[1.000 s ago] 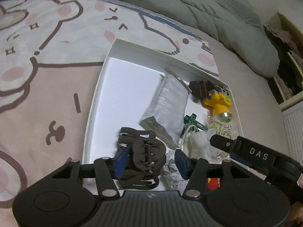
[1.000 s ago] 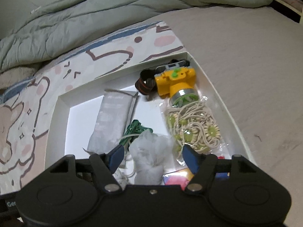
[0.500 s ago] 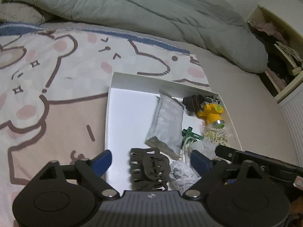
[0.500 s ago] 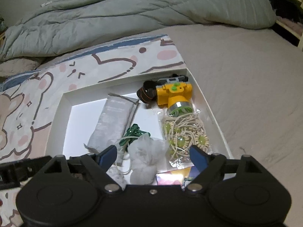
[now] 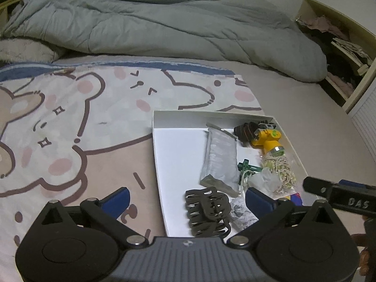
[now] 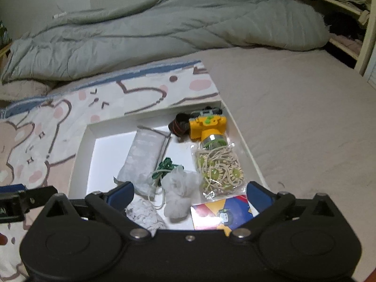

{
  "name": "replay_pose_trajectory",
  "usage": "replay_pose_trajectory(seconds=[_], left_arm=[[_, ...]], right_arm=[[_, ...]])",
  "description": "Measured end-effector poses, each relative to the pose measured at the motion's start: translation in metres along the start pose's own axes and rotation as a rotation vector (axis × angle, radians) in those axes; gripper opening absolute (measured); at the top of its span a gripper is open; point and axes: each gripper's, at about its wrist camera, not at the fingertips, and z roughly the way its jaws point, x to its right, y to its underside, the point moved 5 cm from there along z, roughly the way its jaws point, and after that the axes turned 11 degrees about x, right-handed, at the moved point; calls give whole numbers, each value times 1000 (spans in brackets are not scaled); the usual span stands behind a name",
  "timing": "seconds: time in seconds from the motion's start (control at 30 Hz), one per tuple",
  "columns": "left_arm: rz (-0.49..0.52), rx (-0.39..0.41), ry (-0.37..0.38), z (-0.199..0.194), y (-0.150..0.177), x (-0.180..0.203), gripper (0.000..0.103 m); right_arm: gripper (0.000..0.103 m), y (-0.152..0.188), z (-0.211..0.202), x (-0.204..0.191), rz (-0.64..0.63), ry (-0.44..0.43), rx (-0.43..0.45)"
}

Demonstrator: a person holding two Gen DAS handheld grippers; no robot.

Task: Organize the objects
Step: 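Lower into the tray and open the right tool on the cloth bundle while the left tool releases the clip, then lift both tools up and away from the white tray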

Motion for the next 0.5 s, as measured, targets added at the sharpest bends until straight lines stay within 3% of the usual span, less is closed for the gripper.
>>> replay_pose_trajectory(seconds=[0.23,0.5], left_arm=[[106,66,-82,-29,-11,0,103],[176,125,-101,-68,-12,-6,103]], right_arm=[[103,-8,-45,4,27,6,95],[103,0,-95,-4,32,-41,183]])
